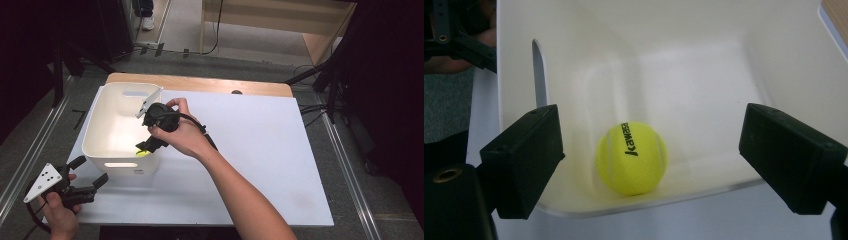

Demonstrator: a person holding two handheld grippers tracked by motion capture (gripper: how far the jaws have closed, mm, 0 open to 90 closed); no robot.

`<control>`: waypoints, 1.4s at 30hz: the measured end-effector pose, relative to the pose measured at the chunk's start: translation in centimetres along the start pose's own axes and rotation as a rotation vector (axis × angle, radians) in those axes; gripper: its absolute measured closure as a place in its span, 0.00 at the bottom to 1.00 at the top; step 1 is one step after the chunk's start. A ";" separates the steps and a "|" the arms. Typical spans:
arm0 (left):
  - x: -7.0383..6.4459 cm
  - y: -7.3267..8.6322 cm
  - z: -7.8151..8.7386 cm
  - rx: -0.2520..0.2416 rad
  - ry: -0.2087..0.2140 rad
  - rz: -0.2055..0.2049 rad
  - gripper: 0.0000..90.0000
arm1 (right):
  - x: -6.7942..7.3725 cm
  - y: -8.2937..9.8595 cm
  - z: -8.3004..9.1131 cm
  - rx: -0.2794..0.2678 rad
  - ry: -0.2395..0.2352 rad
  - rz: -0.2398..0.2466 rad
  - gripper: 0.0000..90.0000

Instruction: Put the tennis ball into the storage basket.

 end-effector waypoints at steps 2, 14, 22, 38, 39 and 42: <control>0.0 0.0 0.0 0.000 0.000 0.000 0.00 | 0.1 0.3 0.3 -0.009 0.008 -0.003 0.10; 0.0 0.0 0.0 0.005 -0.003 -0.009 0.00 | 0.0 2.6 1.9 -0.061 0.033 -0.039 0.10; 0.0 0.0 0.0 0.006 -0.003 -0.010 0.00 | -0.2 4.3 2.7 -0.095 0.041 -0.065 0.10; 0.0 0.0 0.0 0.011 -0.007 -0.013 0.00 | -0.3 8.2 3.7 -0.121 0.059 -0.117 0.02; 0.0 0.0 0.0 0.011 -0.007 -0.013 0.00 | -0.2 8.5 3.7 -0.123 0.060 -0.125 0.02; 0.0 0.0 0.0 0.011 -0.008 -0.013 0.00 | -0.3 9.3 3.8 -0.127 0.068 -0.134 0.00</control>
Point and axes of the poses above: each handheld gripper's, and its own axes: z roughly backward along the jaws, y roughly out of its underside, x roughly to its left, the point moved 1 cm from there along -z, roughly forward along the jaws, and after that the axes turned 15 degrees about -y, right-handed, at the moved point
